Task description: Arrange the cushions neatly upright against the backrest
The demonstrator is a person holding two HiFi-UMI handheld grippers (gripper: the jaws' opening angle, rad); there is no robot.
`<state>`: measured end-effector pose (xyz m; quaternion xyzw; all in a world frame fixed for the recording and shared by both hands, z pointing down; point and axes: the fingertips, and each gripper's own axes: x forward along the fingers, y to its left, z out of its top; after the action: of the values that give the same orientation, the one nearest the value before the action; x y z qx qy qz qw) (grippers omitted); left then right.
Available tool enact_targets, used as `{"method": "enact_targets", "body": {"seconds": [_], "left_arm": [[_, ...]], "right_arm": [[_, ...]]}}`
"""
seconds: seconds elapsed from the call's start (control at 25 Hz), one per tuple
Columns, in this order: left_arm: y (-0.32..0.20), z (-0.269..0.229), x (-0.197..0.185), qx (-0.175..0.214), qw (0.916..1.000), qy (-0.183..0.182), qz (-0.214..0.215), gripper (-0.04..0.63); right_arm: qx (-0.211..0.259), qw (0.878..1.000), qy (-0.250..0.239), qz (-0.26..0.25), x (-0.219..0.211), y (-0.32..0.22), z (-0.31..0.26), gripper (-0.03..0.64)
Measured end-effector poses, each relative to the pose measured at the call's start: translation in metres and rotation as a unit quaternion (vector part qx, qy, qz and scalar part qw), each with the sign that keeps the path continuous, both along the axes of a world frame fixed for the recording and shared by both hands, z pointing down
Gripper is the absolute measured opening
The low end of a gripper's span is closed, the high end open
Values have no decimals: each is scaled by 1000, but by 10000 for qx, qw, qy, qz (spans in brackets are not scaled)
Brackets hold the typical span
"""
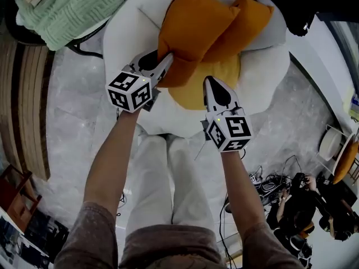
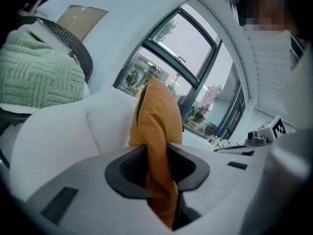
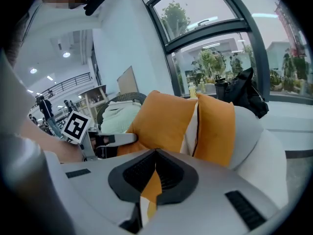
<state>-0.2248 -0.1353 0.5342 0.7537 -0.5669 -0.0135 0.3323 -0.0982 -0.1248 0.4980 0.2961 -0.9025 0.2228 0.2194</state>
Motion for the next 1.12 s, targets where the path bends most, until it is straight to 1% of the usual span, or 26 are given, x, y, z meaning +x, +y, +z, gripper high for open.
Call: {"method": "enact_targets", "body": {"seconds": [0.16, 0.32, 0.56, 0.72, 0.96, 1.12], "left_arm": [[-13, 6, -10, 173, 9985, 212, -472, 107], [-24, 23, -11, 257, 9967, 191, -751, 109], [-37, 51, -6, 293, 9956, 153, -876, 110], [-42, 67, -3, 250, 9955, 90, -910, 112], [-42, 79, -2, 242, 9955, 63, -911, 123], [-41, 89, -6, 175, 9964, -140, -823, 164]], "right_arm": [[17, 9999, 42, -106, -3, -6, 9, 19], [25, 9998, 86, -157, 2, -13, 21, 19], [-14, 9998, 117, -150, 9, -19, 46, 18], [-43, 9997, 132, -176, 9, -22, 59, 20], [-87, 9997, 116, -184, 5, -24, 69, 19], [-112, 9997, 105, -200, -1, -22, 71, 20]]}}
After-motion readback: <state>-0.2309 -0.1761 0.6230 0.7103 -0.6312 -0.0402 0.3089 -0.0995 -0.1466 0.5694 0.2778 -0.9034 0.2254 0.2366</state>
